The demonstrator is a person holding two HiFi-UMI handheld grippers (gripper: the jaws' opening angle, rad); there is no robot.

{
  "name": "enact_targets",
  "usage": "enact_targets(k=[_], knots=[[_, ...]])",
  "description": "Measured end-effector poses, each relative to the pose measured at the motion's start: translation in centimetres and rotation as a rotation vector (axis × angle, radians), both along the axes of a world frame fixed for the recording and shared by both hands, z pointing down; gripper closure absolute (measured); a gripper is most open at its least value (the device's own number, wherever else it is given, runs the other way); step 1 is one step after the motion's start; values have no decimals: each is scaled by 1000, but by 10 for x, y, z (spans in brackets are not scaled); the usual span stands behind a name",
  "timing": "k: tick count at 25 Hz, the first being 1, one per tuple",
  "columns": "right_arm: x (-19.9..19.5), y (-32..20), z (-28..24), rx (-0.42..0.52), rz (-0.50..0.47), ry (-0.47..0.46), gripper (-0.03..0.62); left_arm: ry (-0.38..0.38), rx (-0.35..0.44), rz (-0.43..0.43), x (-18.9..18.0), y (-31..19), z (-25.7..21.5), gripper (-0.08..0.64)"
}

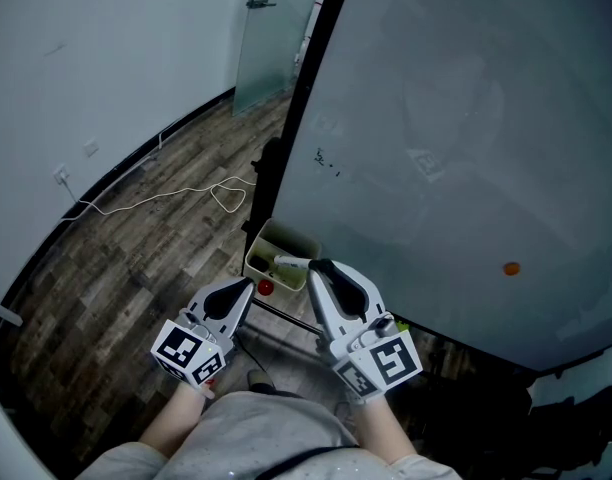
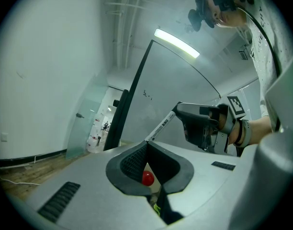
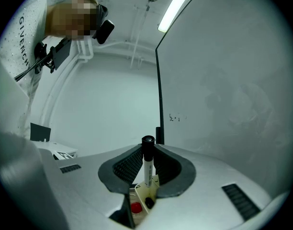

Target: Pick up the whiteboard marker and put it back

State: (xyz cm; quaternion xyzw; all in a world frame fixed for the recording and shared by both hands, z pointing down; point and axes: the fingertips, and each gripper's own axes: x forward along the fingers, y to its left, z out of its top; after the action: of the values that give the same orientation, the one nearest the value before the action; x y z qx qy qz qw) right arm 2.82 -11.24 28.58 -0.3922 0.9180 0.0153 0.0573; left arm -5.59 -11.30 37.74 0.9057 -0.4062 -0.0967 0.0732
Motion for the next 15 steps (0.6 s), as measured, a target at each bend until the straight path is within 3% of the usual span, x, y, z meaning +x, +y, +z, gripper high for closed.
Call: enact_targets(k=[15], knots=[[0, -1, -7, 13, -1, -1, 511, 0, 0, 2, 1, -3, 1, 545]])
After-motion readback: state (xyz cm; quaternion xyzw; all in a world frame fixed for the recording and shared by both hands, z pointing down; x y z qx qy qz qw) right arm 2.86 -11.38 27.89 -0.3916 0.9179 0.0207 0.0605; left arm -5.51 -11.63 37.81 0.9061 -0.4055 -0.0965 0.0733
